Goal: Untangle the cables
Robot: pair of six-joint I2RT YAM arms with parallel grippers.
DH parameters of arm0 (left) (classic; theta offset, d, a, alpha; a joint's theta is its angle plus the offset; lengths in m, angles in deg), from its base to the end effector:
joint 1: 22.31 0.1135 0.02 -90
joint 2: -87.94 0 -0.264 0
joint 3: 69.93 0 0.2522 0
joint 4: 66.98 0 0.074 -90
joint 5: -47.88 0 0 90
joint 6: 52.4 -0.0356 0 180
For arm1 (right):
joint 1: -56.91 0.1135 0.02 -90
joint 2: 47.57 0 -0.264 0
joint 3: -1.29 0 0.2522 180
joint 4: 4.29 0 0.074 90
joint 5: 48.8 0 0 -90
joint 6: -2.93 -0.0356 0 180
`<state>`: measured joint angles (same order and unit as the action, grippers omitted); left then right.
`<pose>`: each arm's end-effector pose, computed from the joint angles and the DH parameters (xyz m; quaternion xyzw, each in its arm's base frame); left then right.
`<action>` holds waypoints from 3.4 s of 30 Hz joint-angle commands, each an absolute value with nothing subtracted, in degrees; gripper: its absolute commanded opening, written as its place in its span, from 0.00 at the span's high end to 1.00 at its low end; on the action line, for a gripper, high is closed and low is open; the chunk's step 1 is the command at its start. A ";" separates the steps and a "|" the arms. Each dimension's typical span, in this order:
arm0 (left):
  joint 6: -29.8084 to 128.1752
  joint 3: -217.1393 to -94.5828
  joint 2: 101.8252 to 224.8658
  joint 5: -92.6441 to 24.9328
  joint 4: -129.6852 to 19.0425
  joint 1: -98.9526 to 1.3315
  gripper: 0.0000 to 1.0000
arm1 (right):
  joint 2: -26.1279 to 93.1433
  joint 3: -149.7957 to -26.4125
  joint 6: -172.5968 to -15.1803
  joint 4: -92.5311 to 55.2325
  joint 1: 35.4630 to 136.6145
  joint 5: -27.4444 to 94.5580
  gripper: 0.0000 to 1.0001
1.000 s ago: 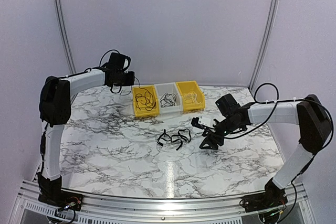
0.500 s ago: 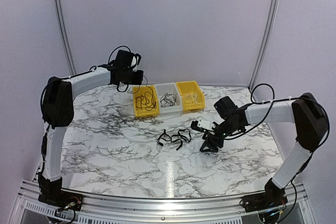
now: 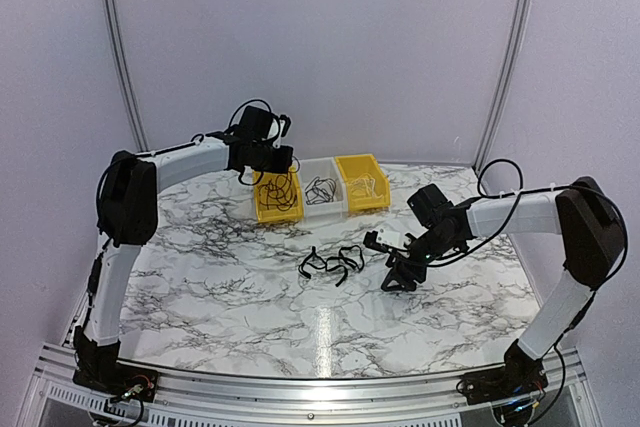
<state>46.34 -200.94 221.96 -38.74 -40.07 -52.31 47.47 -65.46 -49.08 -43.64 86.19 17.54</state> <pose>0.4755 -0.2769 0.2355 0.1741 0.8477 -0.1900 0.4636 0.2598 0.1620 0.1584 -0.5649 0.7774 0.1861 0.2045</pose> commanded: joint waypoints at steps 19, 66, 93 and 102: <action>57.44 -197.28 221.10 -51.44 -36.96 -50.44 0.65 | 48.84 -68.01 -48.03 -45.69 85.92 16.62 0.25; 68.71 -153.25 197.71 -51.93 -56.34 -73.39 0.54 | 49.13 -78.81 -56.56 -41.24 86.49 22.50 0.33; 48.72 -160.24 175.07 -46.79 -54.82 -78.18 1.00 | 45.30 -72.68 -53.30 -37.31 86.35 30.81 0.32; 46.24 -162.82 172.52 -57.78 -48.20 -78.21 1.00 | 45.17 -72.50 -53.18 -37.18 86.35 31.27 0.31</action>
<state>48.54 -162.04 170.59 -52.25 -53.84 -78.52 46.03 -72.72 -53.58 -38.24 86.25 30.08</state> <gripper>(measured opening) 0.013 0.684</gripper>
